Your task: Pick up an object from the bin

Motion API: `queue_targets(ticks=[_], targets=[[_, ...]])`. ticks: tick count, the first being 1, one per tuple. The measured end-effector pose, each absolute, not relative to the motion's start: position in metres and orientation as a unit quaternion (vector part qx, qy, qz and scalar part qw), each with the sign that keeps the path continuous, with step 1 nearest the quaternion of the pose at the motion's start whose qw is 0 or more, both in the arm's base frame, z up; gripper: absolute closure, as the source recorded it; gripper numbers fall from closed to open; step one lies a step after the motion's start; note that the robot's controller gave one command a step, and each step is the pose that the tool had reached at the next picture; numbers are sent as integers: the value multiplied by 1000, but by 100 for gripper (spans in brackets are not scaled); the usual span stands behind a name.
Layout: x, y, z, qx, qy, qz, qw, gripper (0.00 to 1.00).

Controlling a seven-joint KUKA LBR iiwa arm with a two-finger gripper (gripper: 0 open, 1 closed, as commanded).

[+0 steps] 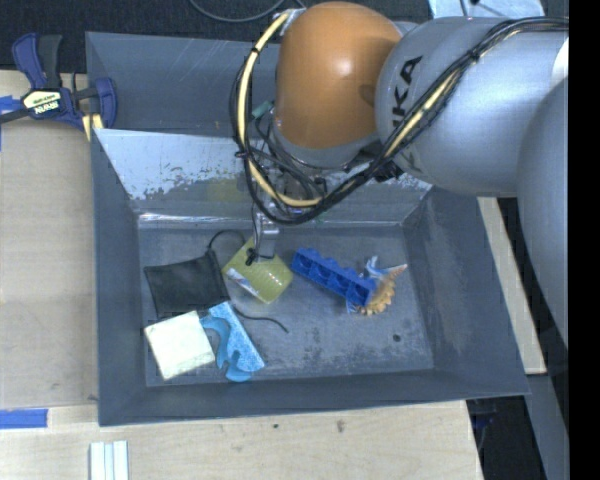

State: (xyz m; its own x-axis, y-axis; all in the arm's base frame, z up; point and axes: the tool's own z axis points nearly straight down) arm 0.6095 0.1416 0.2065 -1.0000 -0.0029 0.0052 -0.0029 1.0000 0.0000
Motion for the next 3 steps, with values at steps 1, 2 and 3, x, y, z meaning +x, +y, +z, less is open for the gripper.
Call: queue_targets(ticks=[1, 2, 3], targets=[[611, 141, 212, 0, -1000, -1, -2, 0], [588, 126, 178, 43, -999, -1, -3, 0], [579, 102, 143, 158, -987, 0, -2, 0]])
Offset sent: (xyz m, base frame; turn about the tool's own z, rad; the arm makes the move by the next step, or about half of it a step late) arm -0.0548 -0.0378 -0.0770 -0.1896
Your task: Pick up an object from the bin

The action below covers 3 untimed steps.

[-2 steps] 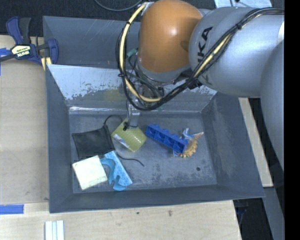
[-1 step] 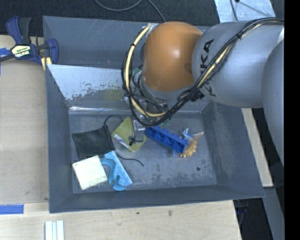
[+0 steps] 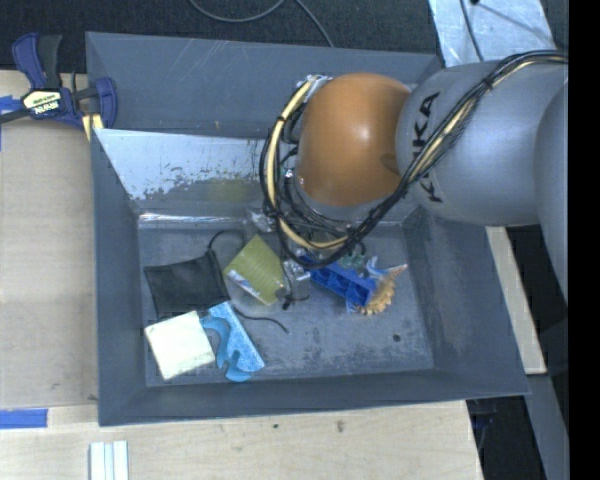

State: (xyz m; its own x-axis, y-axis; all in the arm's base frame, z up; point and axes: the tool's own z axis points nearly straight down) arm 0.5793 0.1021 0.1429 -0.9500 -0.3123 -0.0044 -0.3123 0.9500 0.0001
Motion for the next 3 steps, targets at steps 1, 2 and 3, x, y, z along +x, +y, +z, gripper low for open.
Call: queue_targets(ticks=[1, 2, 3], targets=[[600, 113, 139, -236, 972, -1, 2, 0], [599, 116, 134, -166, 986, 2, 6, 0], [599, 108, 121, -113, 994, 0, 2, 0]])
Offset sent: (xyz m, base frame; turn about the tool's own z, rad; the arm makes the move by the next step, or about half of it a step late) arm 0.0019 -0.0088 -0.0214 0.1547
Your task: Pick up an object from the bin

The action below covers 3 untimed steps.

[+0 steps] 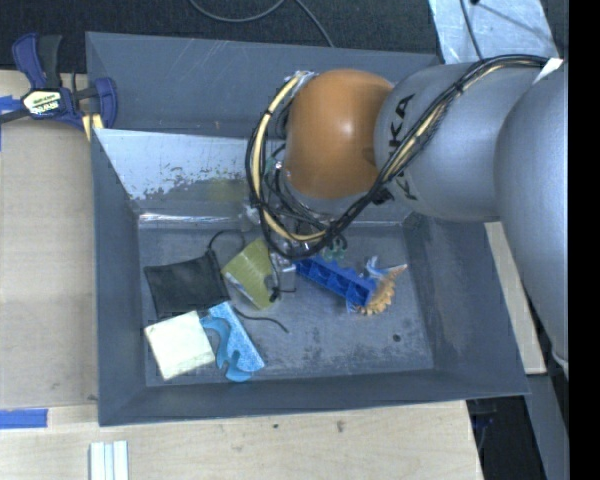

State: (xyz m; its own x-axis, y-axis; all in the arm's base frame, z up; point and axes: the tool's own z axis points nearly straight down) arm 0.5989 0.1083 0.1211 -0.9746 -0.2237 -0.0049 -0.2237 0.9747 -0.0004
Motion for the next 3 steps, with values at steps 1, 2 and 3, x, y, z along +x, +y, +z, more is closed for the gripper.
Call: queue_targets(ticks=[1, 2, 3], targets=[[598, 115, 110, -255, 967, -1, 3, 0], [587, 122, 108, -427, 904, 0, 10, 100], [587, 122, 108, -427, 904, 0, 10, 100]])
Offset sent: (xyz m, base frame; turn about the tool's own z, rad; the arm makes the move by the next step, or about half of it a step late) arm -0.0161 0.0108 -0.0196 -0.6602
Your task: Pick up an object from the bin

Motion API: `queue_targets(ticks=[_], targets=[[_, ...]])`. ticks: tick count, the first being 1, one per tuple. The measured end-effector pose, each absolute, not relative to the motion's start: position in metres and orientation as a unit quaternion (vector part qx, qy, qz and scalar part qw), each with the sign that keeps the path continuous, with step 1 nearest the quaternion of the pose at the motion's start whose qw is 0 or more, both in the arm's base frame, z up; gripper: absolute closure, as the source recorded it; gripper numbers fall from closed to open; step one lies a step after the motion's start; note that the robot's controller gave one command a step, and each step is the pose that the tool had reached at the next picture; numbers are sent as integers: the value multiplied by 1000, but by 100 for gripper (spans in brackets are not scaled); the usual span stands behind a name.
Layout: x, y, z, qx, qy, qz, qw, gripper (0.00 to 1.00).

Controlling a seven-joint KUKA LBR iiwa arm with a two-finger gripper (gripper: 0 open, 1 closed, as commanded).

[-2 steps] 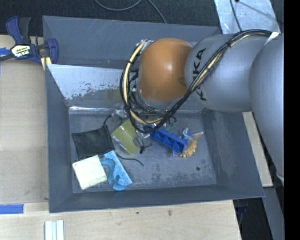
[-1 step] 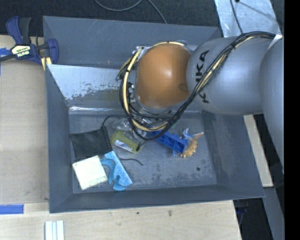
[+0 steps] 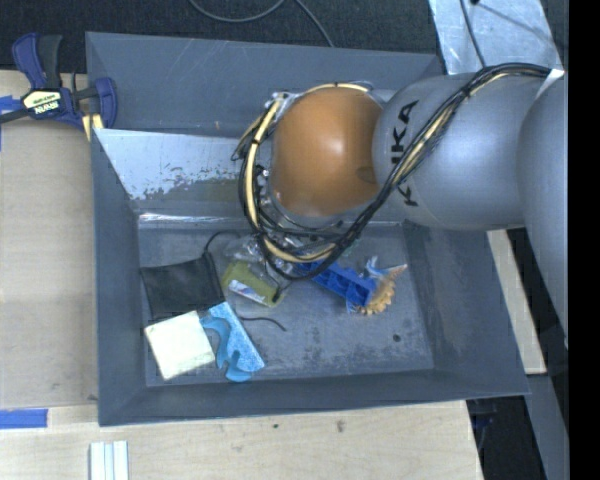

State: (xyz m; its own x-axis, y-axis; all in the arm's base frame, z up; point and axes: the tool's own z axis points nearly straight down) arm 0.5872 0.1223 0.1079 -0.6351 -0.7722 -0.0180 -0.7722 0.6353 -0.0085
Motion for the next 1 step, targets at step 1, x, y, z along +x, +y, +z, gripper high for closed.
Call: queue_targets(ticks=[1], targets=[[581, 121, 131, -425, 905, 0, 9, 100]])
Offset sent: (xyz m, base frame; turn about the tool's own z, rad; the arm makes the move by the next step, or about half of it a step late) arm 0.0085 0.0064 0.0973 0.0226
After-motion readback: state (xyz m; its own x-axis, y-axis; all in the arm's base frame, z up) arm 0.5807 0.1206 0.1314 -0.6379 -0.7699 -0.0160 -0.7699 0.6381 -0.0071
